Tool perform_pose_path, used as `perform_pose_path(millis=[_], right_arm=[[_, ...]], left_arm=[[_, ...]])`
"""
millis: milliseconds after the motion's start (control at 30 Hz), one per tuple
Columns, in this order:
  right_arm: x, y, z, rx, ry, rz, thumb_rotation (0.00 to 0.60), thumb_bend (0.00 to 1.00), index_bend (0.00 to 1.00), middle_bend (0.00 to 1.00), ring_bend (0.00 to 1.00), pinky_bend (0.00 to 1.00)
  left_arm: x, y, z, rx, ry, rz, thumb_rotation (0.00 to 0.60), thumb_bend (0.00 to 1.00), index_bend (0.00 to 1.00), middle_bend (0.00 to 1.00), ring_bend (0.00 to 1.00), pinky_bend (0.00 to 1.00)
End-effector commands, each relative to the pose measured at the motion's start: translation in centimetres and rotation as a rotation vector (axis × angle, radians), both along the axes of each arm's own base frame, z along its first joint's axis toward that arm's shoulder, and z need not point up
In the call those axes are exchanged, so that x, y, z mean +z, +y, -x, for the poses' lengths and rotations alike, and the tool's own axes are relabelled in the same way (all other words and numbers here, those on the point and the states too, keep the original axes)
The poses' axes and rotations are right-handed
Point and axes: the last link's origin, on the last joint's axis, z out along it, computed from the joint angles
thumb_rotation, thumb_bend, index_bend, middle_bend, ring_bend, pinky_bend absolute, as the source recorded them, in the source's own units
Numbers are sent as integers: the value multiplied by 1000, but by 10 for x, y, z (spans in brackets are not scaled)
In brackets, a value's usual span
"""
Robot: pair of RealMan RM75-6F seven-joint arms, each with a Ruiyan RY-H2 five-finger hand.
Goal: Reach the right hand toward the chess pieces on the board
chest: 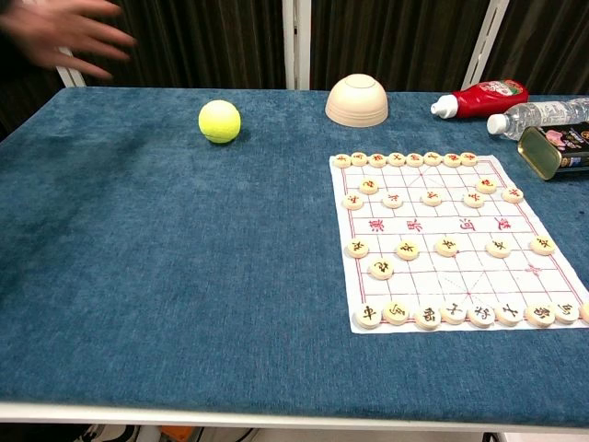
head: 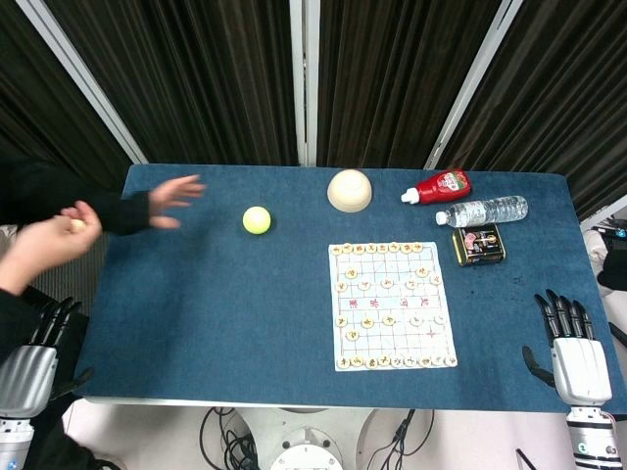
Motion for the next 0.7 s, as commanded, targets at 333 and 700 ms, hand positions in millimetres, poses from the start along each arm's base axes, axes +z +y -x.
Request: perform_pose_path(millis=[333,700], right_arm=[[-8,-2,-4,23,15,-45,600,273,1,0,0,0],[-60,5,-23,69,82,-286,600,272,190,0,0,0]], left_arm=[[-3,-6,0,4,-2,2,600,119,31,20,0,18],[-5,-9,3,1,-14,-3,600,119,31,21,0,18]])
